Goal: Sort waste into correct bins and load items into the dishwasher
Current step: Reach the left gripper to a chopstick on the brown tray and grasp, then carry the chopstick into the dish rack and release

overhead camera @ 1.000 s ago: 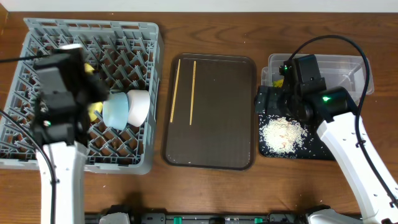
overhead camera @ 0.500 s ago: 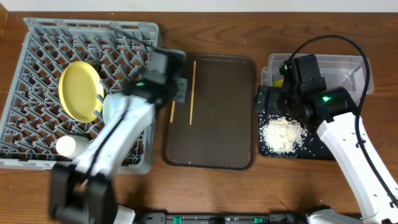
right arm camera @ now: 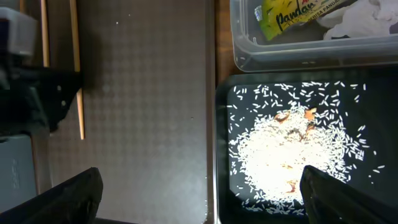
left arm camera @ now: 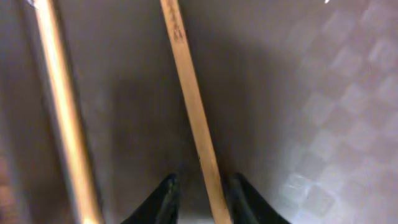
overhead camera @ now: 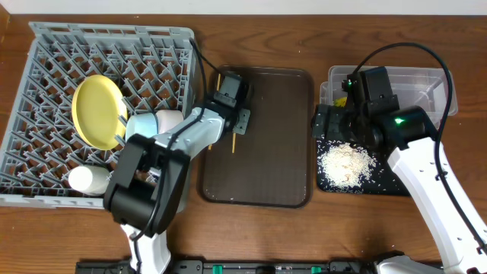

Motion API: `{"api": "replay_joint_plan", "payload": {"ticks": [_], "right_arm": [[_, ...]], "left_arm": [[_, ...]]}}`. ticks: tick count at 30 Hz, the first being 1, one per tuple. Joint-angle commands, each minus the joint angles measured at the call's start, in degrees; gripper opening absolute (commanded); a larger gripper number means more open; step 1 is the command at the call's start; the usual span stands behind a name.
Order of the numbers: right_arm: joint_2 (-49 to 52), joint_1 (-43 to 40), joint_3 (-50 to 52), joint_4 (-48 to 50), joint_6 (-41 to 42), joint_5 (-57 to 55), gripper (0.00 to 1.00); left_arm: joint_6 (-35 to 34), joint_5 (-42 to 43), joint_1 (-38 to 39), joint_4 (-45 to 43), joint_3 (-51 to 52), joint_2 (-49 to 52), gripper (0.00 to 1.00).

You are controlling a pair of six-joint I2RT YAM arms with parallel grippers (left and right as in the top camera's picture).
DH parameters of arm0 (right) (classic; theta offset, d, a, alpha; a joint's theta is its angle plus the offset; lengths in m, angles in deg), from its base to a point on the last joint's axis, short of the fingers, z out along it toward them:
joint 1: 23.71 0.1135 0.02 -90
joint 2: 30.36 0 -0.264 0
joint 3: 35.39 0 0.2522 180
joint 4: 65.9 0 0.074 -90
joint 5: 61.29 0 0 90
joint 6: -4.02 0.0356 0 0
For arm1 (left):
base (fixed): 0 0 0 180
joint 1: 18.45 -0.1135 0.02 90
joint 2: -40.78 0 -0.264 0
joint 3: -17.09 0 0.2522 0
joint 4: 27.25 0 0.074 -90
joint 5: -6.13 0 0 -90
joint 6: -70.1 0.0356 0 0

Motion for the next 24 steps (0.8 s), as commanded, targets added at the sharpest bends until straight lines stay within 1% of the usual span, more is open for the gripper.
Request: {"api": "replay_joint_plan", "payload": {"ticks": [1,3,6,10,16,19,22,24], "right_arm": [[0.57,-0.37,-0.39,0.09,0.00,-0.79,0.99],[0.57,-0.35,-0.39,0.07,-0.02,-0.79,0.99],[0.57,-0.35,-0.39,0.07,0.00,-0.79,0.99],[0.57,-0.37,-0.39,0.07,-0.02,-0.79,0.99],[0.57,-0.37,-0.39,-0.17,-0.02,-0.79,0.99],[0.57,-0.35,-0.39,-0.31,-0.02,-0.79,0.99],[0.57,-0.37,-0.39,-0.50,-0.02,-0.79,0.99],[0.57,-0.37,-0.39,-0.57,-0.02,-0.81,0.99]], "left_arm": [[-1.33,3.02,0.13,0.74,-0.35,1.66,0.19],[-3.15,3.34,0.13,1.22,-0.35,1.29,0.08],[-5.79,3.37,0.13,2.69,-0.46,-0.96,0.08],[-6.03,3.30,0.11,8.00,-1.81,-7.02,0.08],[-2.58,2.84,-1.95,16.11,-2.16,-20.52,0.08],[-2.27,2.62,-4.76,20.46,-2.16,-26.64,0.08],[0.74,2.54,-8.85,24.68,-2.16,-31.19,0.08],[2.25,0.66,-12.22,27.74,-2.14,-33.31,0.08]]}}
